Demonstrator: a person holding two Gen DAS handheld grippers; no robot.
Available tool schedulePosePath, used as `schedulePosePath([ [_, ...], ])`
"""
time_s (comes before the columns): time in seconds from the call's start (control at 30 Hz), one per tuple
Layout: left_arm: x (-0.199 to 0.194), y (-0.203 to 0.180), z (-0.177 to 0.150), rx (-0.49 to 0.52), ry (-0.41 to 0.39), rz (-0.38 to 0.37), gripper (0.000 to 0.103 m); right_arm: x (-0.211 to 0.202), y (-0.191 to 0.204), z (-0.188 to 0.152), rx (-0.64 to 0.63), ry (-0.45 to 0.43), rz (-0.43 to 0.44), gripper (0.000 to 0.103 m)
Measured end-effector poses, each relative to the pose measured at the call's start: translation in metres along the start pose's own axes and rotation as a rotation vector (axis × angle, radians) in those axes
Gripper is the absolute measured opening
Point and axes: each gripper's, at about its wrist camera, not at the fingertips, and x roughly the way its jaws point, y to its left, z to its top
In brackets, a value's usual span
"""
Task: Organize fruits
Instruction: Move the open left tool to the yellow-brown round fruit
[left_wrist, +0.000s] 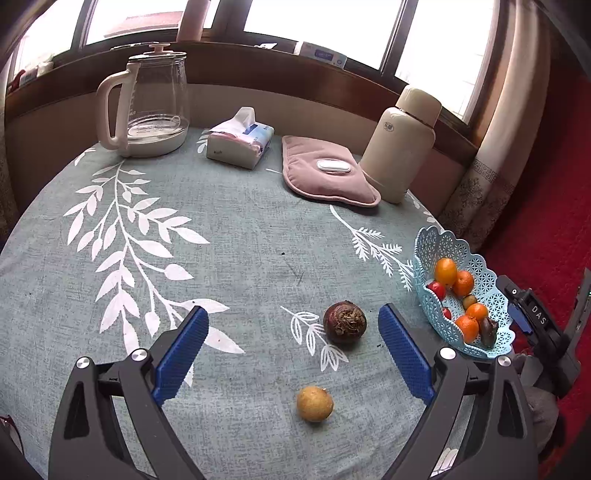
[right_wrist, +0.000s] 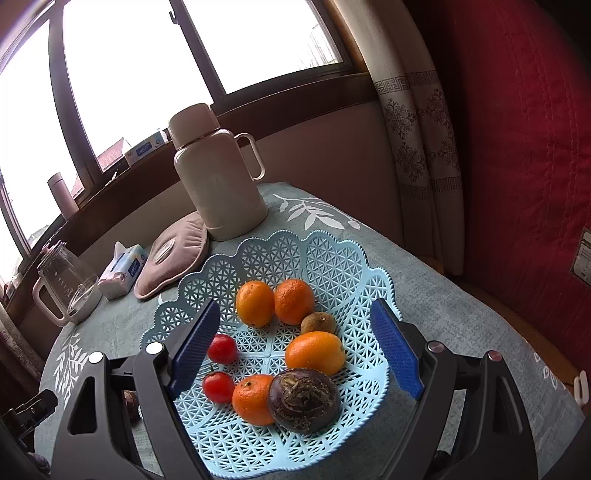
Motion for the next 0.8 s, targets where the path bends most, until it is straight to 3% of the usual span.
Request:
schedulePosePath([
  [0.5,0.012,-0.012,-0.039,0.078,0.088,0.002,0.092,-0.023,0.015,0.005,-0.009,-0.038,0.056,0.085],
  [0.8,0.024,-0.016,-0.052,0.1,0.131,-0.004,0.077,-0.054,-0.004,0.034,0.081,-0.144,0.064,0.089],
])
